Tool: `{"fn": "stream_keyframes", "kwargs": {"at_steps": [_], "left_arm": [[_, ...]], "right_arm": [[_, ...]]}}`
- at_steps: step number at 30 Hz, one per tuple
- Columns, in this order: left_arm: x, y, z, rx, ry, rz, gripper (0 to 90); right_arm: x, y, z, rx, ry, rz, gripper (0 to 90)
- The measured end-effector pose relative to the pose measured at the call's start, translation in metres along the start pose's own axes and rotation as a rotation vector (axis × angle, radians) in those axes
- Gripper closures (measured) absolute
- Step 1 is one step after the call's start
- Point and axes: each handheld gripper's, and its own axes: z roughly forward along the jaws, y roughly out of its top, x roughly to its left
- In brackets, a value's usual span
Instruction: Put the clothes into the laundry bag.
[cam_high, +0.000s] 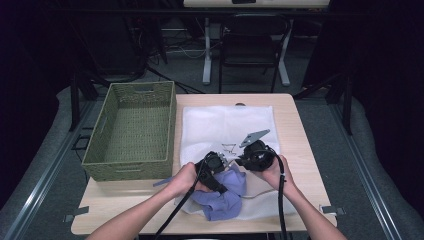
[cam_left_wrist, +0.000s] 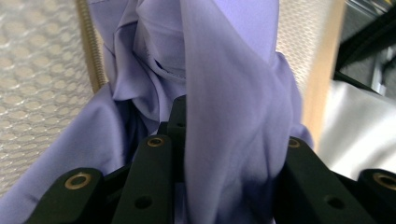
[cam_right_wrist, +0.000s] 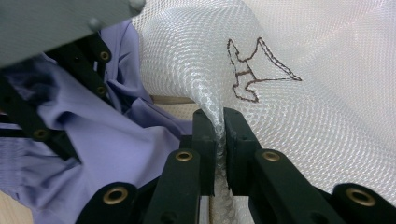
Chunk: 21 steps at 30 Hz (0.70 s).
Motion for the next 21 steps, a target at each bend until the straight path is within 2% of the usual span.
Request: {"fn": "stream_keyframes", "kwargs": {"at_steps": [5,8,11,13,15,17,19,21], "left_arm": [[-0.004,-0.006,0.013,-0.045,0.098,0.006,70.1],[-0.006,-0.007,0.016,-0.056,0.143,0.017,70.2],[-0.006,-0.01,0.019,-0.08,0.167,0.016,70.2],[-0.006,-0.012,0.02,-0.087,0.165,0.011,69.7],[-0.008,-0.012,0.017,-0.089,0.18,0.027,67.1],[-0.01,-0.012,0.015,-0.099,0.173,0.037,60.2],[-0.013,-0.012,0.011,-0.105,0.176,0.049,47.0],[-0.016,-0.011,0.007,-0.106,0.181,0.065,39.3]], "right_arm": [[0.001,0.0,0.0,0.002,0.002,-0.007,84.5],[0.002,-0.001,0.0,0.009,0.004,-0.007,84.4],[0.002,-0.001,0.001,0.013,0.007,-0.011,84.4],[0.002,-0.002,0.001,0.016,0.007,-0.009,84.4],[0.002,-0.002,0.002,0.017,0.008,-0.008,84.4],[0.002,-0.003,0.002,0.014,0.006,-0.008,84.5],[0.003,-0.002,0.001,0.013,0.005,-0.01,84.4],[0.003,-0.002,0.001,0.012,0.004,-0.008,84.5]]}}
